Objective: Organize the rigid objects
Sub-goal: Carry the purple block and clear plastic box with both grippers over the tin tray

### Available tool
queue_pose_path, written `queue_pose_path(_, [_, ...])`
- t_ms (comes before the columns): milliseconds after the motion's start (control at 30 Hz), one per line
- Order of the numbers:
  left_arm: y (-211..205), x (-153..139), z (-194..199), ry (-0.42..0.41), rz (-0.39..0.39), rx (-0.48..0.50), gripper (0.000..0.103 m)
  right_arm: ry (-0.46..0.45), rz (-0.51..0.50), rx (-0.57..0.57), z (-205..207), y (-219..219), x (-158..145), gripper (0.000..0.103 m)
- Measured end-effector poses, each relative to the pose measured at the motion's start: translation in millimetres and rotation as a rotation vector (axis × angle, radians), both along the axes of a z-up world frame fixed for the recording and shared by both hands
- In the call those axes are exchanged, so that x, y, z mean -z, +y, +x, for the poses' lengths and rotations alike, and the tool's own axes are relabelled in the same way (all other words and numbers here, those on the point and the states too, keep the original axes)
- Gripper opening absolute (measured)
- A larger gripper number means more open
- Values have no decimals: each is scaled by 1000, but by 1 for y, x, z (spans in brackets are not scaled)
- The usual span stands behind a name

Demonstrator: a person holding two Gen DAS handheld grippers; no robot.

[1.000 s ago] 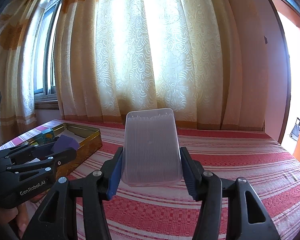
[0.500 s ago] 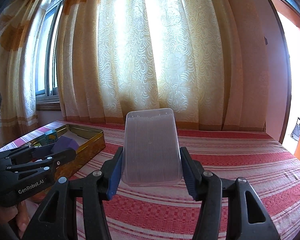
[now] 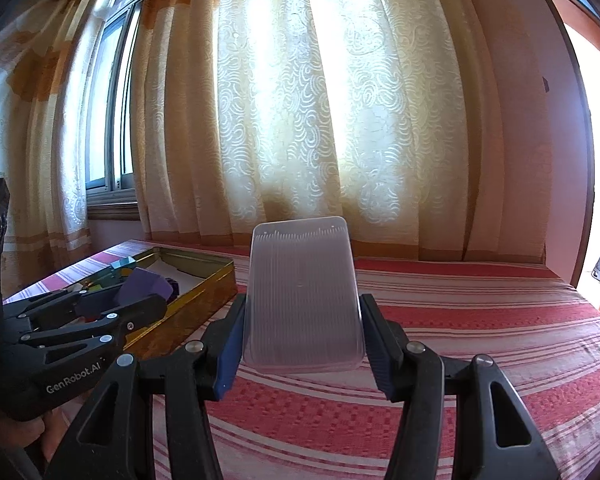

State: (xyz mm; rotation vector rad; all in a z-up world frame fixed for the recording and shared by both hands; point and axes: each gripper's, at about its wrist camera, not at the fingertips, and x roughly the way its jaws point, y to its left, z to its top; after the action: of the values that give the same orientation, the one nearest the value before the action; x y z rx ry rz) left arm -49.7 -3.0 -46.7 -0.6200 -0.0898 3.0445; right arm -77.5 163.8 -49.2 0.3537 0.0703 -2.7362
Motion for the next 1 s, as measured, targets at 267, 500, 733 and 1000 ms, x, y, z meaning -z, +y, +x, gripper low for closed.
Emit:
queue_pose_path(267, [-12, -1, 5, 1, 11, -12, 39, -1, 2, -32, 6, -13, 0, 57])
queue_pose_path(500, [-22, -2, 12, 7, 13, -27, 39, -3, 4, -64, 9, -25, 0, 57])
queue_pose_path(733, [-29, -2, 13, 5, 24, -29, 39, -4, 4, -93, 11, -36, 1, 57])
queue_pose_path(1000, [-36, -2, 15, 0, 38, -34, 39, -7, 6, -123, 14, -48, 1, 57])
